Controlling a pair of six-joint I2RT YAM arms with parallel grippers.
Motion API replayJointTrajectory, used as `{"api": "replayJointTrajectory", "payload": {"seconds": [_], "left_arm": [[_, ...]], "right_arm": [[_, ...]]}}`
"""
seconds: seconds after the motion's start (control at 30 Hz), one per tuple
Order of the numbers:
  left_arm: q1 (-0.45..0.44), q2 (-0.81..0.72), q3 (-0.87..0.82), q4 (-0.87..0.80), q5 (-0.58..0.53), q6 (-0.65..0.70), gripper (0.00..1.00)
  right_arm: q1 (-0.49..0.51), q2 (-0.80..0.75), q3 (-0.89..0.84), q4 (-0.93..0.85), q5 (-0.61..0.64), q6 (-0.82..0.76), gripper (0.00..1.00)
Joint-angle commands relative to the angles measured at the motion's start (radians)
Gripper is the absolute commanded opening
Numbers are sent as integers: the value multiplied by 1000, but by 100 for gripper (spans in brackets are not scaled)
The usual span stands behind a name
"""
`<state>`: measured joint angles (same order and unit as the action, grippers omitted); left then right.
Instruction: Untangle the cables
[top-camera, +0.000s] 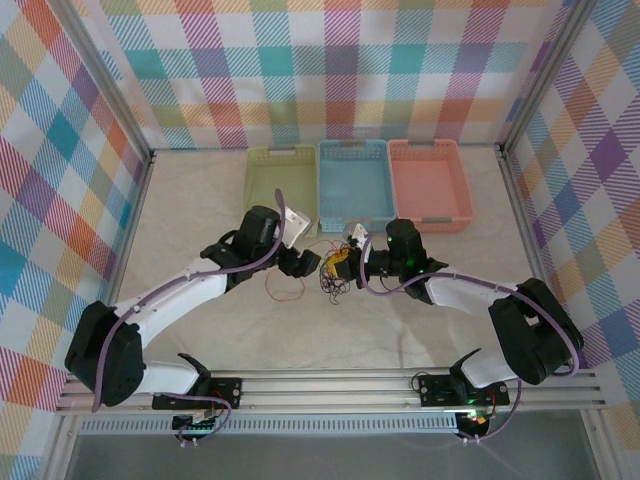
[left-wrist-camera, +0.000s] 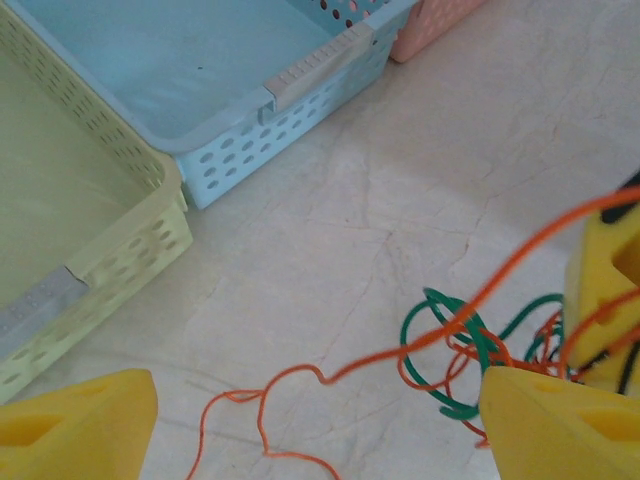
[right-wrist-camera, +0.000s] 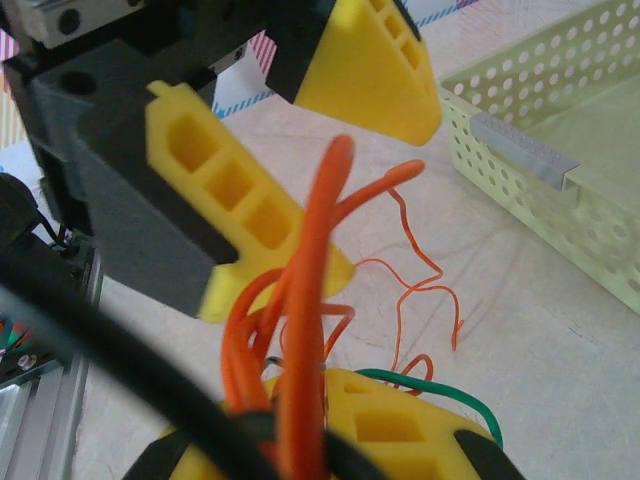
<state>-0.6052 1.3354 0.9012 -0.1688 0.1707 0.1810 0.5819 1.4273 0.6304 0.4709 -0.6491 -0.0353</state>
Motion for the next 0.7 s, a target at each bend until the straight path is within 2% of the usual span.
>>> {"api": "replayJointTrajectory", "payload": {"seconds": [0.0, 0.2, 0.43, 0.5, 0.53, 0.6, 0.63, 0.67], "left_arm": [[13, 15, 30, 45, -14, 19, 82], [16, 57, 23, 139, 66, 23, 74], [16, 89, 6, 232, 91, 58, 72], [17, 88, 2, 245, 79, 65, 64], [16, 91, 3, 249, 76, 66, 55], [18, 101, 17, 231, 98, 79, 21], [18, 107, 31, 207, 102, 81, 8], [18, 112, 41, 191, 100, 80, 1]], "right_arm": [[1, -13, -1, 26, -41, -18, 0], [3, -10, 2, 21, -46, -21, 0], [4, -13, 2, 17, -44, -25, 0], [3, -14, 3, 17, -43, -25, 0], [3, -11, 2, 15, -43, -25, 0], [3, -11, 3, 14, -44, -25, 0], [3, -12, 2, 15, -44, -25, 0], [3, -13, 3, 14, -42, -27, 0]]}}
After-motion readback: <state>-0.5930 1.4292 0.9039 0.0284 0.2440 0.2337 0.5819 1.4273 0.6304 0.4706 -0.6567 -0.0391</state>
